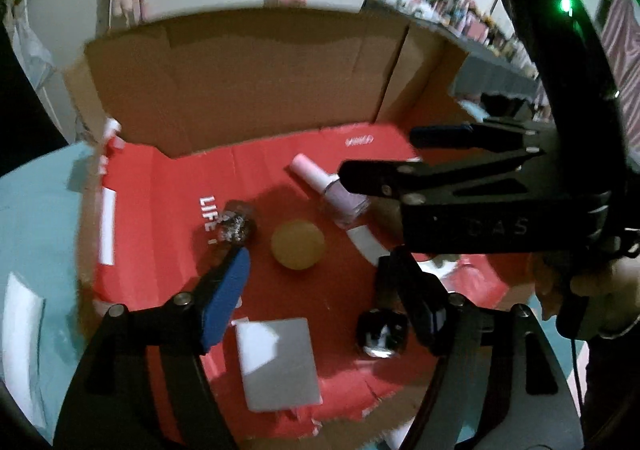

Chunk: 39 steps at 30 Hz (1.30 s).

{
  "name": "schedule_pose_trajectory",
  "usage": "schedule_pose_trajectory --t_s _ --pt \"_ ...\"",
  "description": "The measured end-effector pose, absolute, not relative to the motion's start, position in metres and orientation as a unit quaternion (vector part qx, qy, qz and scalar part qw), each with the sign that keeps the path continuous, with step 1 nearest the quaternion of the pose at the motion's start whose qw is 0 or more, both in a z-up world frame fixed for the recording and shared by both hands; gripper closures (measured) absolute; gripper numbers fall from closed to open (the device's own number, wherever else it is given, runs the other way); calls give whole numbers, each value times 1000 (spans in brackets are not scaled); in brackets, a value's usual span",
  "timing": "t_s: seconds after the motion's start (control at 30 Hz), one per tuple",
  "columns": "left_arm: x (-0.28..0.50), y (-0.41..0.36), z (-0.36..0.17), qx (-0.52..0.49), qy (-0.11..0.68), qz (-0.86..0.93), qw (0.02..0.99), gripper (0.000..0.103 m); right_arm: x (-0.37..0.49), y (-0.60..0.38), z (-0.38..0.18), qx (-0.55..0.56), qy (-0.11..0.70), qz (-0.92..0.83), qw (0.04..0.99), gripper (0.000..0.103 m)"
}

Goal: Organize rigid objects
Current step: 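Lift both open tools out of the box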

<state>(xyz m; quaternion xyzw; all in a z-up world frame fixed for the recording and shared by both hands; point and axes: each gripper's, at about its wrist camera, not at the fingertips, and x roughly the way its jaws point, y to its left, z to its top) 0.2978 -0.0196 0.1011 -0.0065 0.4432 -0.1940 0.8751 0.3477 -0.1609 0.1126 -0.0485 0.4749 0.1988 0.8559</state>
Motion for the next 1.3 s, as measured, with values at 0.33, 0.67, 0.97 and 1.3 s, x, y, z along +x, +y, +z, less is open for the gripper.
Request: schedule_pose_trajectory --t_s 0.33,0.67,0.97,1.3 --pt "216 -5 150 12 348 -134 928 19 260 -190 164 -38 397 180 899 4" --pt "132 -7 167 16 278 -101 955 8 144 -213 186 -60 310 134 939 0" --pt "69 -10 148 15 225 -90 970 4 70 -247 146 9 269 88 959 0" --pt "61 2 84 -19 236 -72 969 4 57 -260 73 25 270 65 960 0"
